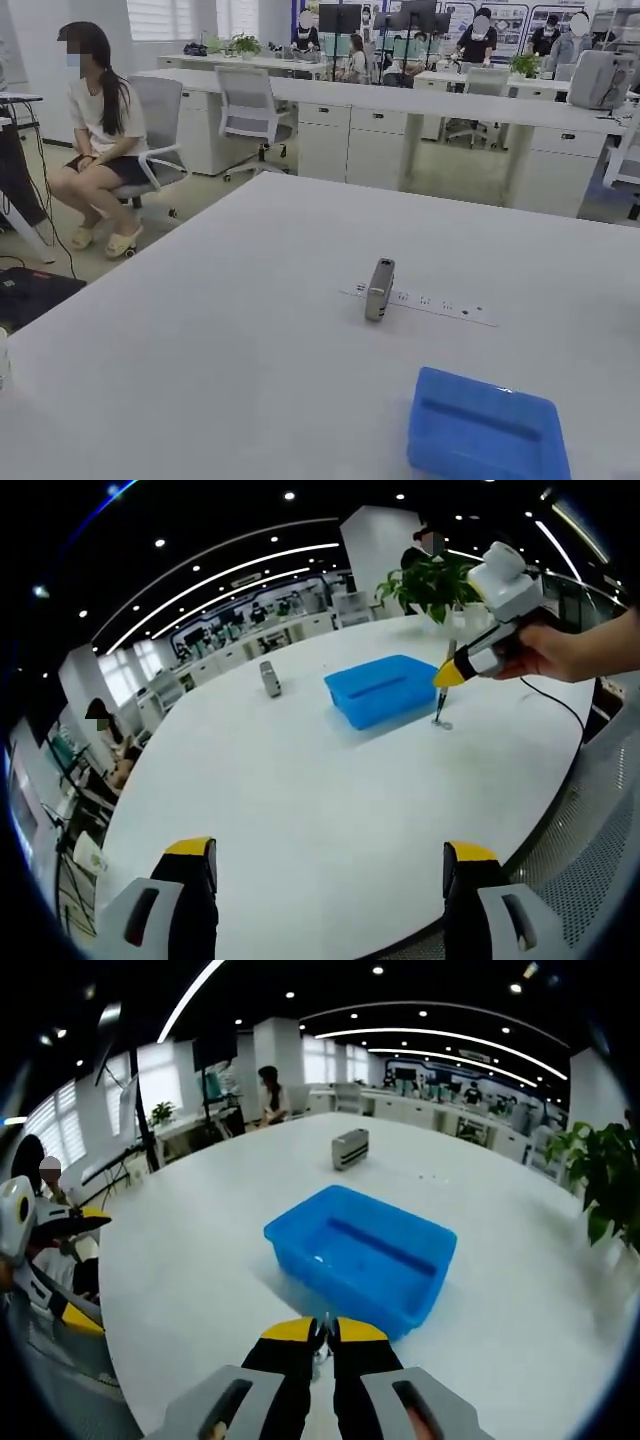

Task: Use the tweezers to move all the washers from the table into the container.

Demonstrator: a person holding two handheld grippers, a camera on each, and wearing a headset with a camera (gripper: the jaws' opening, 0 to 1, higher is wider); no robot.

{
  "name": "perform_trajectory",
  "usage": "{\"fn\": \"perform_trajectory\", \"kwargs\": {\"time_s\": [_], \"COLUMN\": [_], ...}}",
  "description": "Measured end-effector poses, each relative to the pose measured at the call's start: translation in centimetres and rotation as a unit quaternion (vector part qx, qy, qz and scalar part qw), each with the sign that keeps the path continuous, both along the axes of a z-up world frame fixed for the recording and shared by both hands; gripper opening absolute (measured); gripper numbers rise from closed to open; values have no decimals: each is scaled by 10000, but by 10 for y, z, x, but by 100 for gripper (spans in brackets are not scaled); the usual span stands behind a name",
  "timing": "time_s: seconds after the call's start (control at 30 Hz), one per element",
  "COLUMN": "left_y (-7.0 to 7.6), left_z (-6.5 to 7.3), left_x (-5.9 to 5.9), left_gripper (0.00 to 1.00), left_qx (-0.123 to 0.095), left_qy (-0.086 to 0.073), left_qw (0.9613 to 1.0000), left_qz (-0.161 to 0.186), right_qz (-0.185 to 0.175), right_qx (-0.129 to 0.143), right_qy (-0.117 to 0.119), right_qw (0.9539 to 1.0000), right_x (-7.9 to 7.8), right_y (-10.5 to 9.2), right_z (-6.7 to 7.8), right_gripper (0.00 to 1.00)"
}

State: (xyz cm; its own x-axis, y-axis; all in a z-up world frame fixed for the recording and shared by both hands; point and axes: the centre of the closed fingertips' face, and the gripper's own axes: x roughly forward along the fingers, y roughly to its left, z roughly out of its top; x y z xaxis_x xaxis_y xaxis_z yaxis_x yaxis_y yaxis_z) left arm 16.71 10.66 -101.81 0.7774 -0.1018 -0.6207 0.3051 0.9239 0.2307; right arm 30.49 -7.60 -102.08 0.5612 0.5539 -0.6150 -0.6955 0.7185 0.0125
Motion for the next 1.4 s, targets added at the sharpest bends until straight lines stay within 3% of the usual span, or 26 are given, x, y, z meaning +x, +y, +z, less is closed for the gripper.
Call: {"fn": "perform_trajectory", "kwargs": {"time_s": [0.37,0.7,1.4], "left_y": [1,1,1], "left_z": [1,1,3], "left_x": [0,0,1], "left_gripper": [96,96,96], "left_qx": [10,36,17], "left_qy": [-18,-27,-93], "left_qw": [10000,10000,10000], "left_qz": [17,21,9], "right_qz": [117,169,171], "right_qx": [-128,-178,-68], "right_qy": [-172,-67,-235], "right_qw": [9997,9997,9996], "right_x": [1,2,4], "right_y": [4,5,3], "right_z": [1,0,32], "right_gripper": [2,1,1]}}
